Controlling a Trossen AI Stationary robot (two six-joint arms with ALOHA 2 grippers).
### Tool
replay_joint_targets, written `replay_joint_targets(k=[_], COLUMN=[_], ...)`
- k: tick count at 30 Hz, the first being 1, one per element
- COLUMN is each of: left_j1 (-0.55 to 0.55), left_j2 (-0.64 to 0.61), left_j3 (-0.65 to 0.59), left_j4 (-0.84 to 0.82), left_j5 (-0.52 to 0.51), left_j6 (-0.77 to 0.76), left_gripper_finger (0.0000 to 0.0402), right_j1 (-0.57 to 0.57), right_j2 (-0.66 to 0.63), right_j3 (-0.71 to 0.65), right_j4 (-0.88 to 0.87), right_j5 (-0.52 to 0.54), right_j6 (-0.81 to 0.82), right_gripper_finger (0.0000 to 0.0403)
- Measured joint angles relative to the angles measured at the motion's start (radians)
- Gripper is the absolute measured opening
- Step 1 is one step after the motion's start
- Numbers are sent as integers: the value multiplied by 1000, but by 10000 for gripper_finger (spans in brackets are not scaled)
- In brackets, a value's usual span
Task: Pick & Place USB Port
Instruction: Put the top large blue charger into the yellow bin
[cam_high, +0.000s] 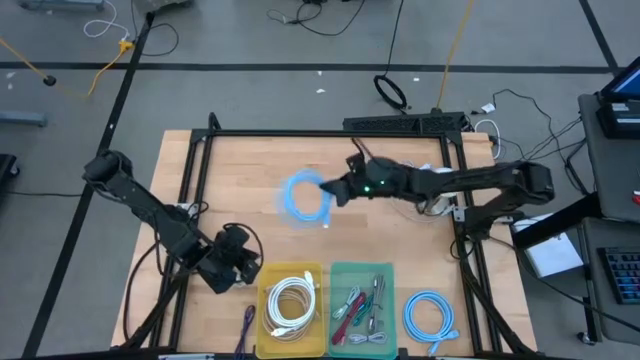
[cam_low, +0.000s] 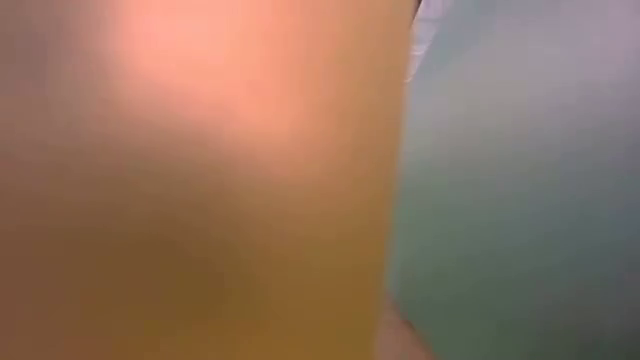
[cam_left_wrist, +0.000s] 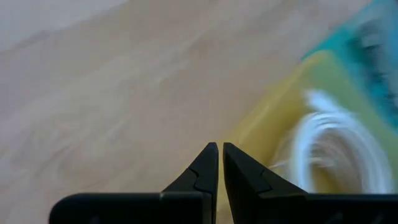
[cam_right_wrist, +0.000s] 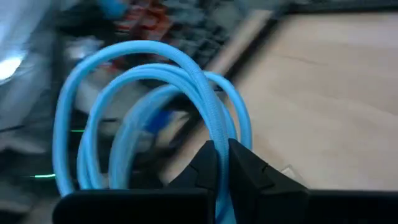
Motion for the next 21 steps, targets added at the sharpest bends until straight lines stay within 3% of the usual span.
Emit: replay_joint_targets(k=[5,10,14,21], left_j1=[-33,-81,-91,-91], left_j2=[25,23,24,24], left_j3=[0,0,0,0], left_j4=[-164,-283,-285,-277], left_j5=[23,-84,-153,-163], left_j6=[-241,-495,-553,-567], left_gripper_finger=[26,26,26,26], right_j1=[161,323,382,389], right_j2=[-11,15,78,255], right_j3=[163,270,290,290], right_j4=[-150,-330,-352,-349], right_j5=[-47,19,2,-190], right_j6=[15,32,70,127], right_gripper_finger=[9,9,9,9])
